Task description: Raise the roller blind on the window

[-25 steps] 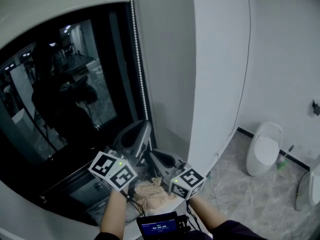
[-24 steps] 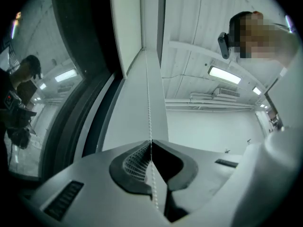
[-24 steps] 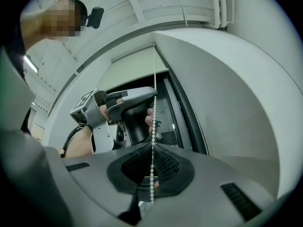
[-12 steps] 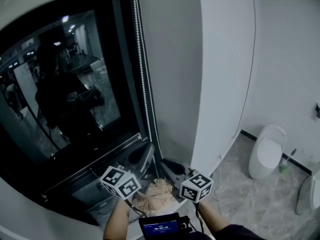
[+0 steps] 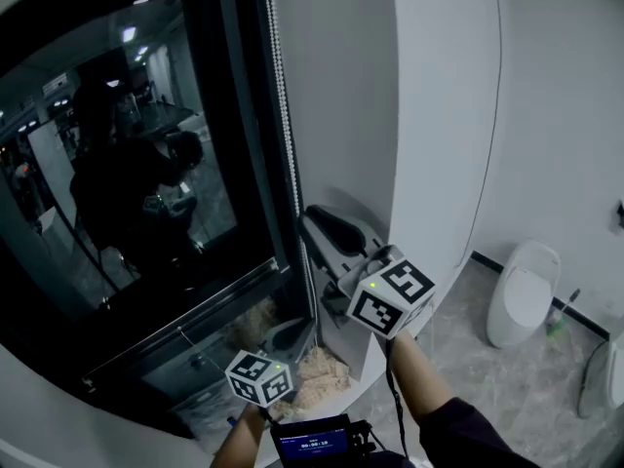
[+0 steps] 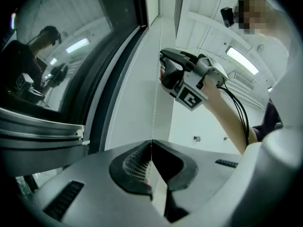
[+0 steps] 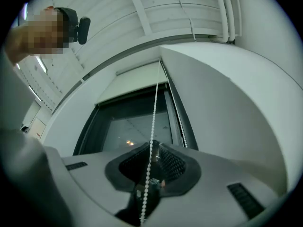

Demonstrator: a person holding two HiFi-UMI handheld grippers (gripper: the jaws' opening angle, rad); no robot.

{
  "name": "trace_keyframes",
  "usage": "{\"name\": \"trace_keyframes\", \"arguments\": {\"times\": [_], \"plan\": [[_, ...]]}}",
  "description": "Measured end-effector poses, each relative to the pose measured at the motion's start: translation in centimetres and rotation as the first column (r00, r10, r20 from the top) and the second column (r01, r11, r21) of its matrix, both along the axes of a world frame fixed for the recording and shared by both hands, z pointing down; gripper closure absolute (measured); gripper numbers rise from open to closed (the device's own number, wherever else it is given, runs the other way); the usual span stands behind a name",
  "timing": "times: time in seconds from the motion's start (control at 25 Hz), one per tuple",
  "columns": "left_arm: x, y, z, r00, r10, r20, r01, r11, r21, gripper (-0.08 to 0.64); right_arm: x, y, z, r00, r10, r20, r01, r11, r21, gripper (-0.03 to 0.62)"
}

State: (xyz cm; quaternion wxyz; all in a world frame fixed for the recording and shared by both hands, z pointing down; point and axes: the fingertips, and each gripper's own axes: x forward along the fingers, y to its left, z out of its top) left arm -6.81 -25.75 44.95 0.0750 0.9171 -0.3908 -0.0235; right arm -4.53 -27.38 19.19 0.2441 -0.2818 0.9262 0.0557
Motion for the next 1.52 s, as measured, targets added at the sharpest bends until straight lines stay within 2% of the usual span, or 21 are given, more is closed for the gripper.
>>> {"name": "trace_keyframes", "arguments": {"times": [0.12,0.24,0.4,0.56,0.68,0.76,1.0,1.16,1.32,1.4,1.52], "plan": [[0.2,0.2,0.0,1.000,0.009,0.013,-0.009,1.000,0.004,0.552,-0.6,-0.2,-1.1,1.000,0.001,0.012,-0.001,1.000,0.007,0.549],[0.4,0.2,0.1,1.000,0.015,0.018,-0.015,1.000,0.007,0.552,-1.3,-0.2,-1.1,1.000,0.011,-0.017,-0.011,1.000,0.012,0.553],[0.5,0.7,0.1,1.000,0.025,0.002,-0.025,1.000,-0.005,0.552,-1.4,0.2,-1.0,0.996,0.072,-0.046,-0.068,0.995,0.066,0.572],[-0.6,1.6,-0.6,0.999,0.023,-0.026,-0.022,1.000,0.019,0.552,-0.5,0.5,-0.3,0.990,0.128,-0.065,-0.121,0.987,0.107,0.573],[-2.1,1.4,-2.4,0.993,-0.002,-0.121,0.007,0.999,0.037,0.552,-0.2,-0.2,2.1,0.987,0.138,-0.084,-0.132,0.989,0.072,0.574],[-2.9,1.2,-3.5,0.989,-0.020,-0.148,0.028,0.998,0.052,0.552,-0.1,-0.8,4.3,0.984,0.147,-0.102,-0.143,0.989,0.041,0.573],[-4.3,0.8,-4.6,0.988,-0.047,-0.146,0.059,0.995,0.080,0.552,-0.6,-2.1,10.5,0.974,0.164,-0.156,-0.170,0.985,-0.027,0.574],[-4.7,0.7,-5.4,0.984,-0.063,-0.164,0.079,0.993,0.089,0.552,-1.4,-2.9,15.3,0.959,0.167,-0.228,-0.190,0.979,-0.081,0.574],[-5.0,0.6,-5.7,0.984,-0.069,-0.166,0.086,0.992,0.097,0.552,-2.5,-3.8,23.0,0.931,0.143,-0.335,-0.214,0.959,-0.187,0.574],[-5.2,0.5,-5.6,0.983,-0.078,-0.168,0.094,0.991,0.091,0.552,-2.7,-3.9,26.6,0.926,0.116,-0.360,-0.216,0.944,-0.251,0.574],[-5.5,0.3,-5.4,0.983,-0.082,-0.166,0.098,0.991,0.091,0.552,-2.9,-3.6,28.0,0.924,0.109,-0.366,-0.219,0.937,-0.273,0.574]]}}
